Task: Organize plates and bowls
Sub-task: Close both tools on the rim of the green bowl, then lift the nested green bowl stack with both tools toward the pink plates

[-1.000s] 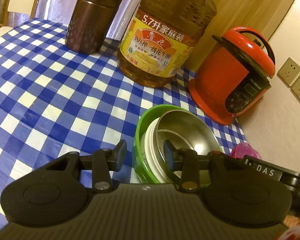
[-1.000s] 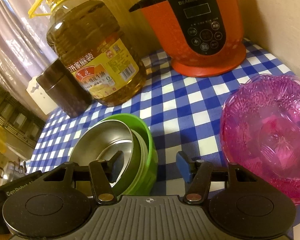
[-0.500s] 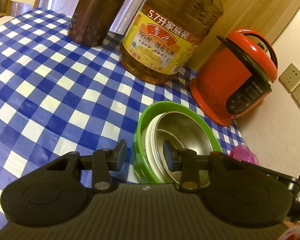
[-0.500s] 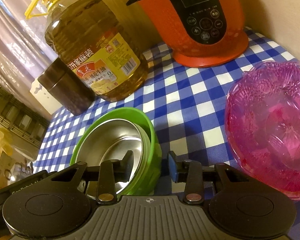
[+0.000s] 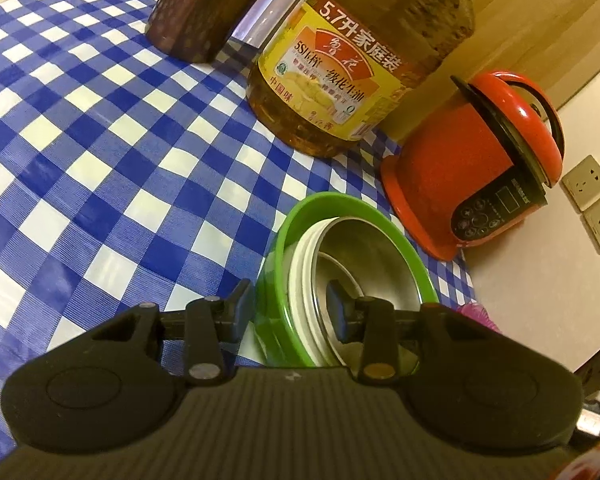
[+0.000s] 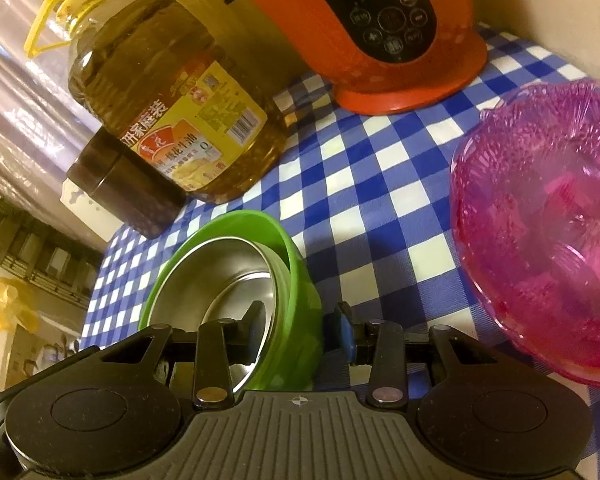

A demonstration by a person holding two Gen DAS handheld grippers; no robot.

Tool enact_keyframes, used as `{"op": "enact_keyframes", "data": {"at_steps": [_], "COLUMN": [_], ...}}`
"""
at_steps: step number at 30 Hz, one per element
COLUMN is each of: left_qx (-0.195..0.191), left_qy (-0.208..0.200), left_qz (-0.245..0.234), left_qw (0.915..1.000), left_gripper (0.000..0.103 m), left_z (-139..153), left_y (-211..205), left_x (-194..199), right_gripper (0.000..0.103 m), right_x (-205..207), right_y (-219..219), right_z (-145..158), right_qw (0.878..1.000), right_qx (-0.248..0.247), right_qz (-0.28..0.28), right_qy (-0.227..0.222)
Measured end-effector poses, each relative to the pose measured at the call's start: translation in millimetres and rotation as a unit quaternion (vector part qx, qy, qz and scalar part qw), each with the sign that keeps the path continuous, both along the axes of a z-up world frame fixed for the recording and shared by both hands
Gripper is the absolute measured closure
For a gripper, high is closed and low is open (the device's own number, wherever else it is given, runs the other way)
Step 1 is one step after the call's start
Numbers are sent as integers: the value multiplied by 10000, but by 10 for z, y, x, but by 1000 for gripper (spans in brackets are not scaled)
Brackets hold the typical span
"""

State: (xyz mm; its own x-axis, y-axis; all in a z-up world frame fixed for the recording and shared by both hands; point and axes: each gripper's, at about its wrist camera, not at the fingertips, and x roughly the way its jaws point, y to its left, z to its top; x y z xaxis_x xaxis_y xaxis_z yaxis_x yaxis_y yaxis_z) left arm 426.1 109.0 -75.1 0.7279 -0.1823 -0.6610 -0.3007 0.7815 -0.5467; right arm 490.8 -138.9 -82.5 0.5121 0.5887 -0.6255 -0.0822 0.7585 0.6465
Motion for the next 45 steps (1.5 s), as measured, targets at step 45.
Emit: {"op": "enact_keyframes", "data": {"at_steps": [45], "left_qx": [100], "left_qy": [214], "left_qz": [-125], "left_qw": [9996], "left_gripper": [71], "left_z": [-108], "left_y": [-111], "left_x": [17], "right_gripper": [73], "right_x": [33], "right_y": [83], "right_z": [-187], "right_qw": [9994], "right_qx": [118], "right_qz": [-197], "right_qy": [272]}}
